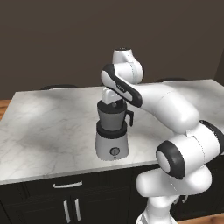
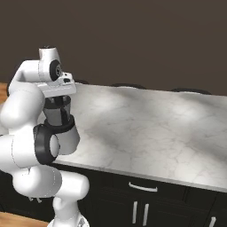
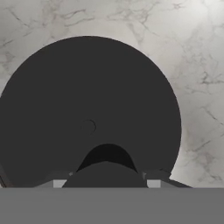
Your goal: Grab the garlic and lemon wedge from the fridge, place them in the blender, close the lid, and turn on the blender to create a marinade.
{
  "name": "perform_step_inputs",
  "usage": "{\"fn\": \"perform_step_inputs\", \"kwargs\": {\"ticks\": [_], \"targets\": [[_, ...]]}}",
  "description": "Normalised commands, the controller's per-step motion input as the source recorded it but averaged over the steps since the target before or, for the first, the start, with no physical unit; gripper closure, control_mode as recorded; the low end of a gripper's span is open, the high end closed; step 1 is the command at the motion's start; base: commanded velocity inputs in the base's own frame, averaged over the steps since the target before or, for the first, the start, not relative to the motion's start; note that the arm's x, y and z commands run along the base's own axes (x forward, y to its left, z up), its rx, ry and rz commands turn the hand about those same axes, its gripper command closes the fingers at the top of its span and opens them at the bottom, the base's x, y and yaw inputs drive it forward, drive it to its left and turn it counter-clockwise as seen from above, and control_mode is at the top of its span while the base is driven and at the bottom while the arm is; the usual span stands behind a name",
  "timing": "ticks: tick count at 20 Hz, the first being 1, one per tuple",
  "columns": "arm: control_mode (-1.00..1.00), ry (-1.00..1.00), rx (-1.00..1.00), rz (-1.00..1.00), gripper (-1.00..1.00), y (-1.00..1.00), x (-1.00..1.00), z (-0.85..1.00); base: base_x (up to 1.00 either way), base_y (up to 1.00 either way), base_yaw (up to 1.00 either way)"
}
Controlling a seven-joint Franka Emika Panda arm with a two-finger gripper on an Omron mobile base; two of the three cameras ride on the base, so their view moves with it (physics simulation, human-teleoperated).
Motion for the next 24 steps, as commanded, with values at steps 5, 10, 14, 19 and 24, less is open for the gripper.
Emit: {"fn": "perform_step_inputs", "kwargs": {"ticks": [5,10,14,19,24], "targets": [[-1.00,0.00,0.00,0.00,-1.00,0.00,0.00,0.00,0.00,0.00,0.00],[-1.00,0.00,0.00,0.00,-1.00,0.00,0.00,0.04,0.00,0.00,0.00],[-1.00,0.00,0.00,0.00,-1.00,0.00,0.00,0.24,0.00,0.00,0.00],[-1.00,-0.02,0.00,0.00,-1.00,0.00,-0.10,0.30,0.00,0.00,0.00],[-1.00,-0.07,0.00,0.00,-1.00,0.00,-0.68,0.07,0.00,0.00,0.00]]}}
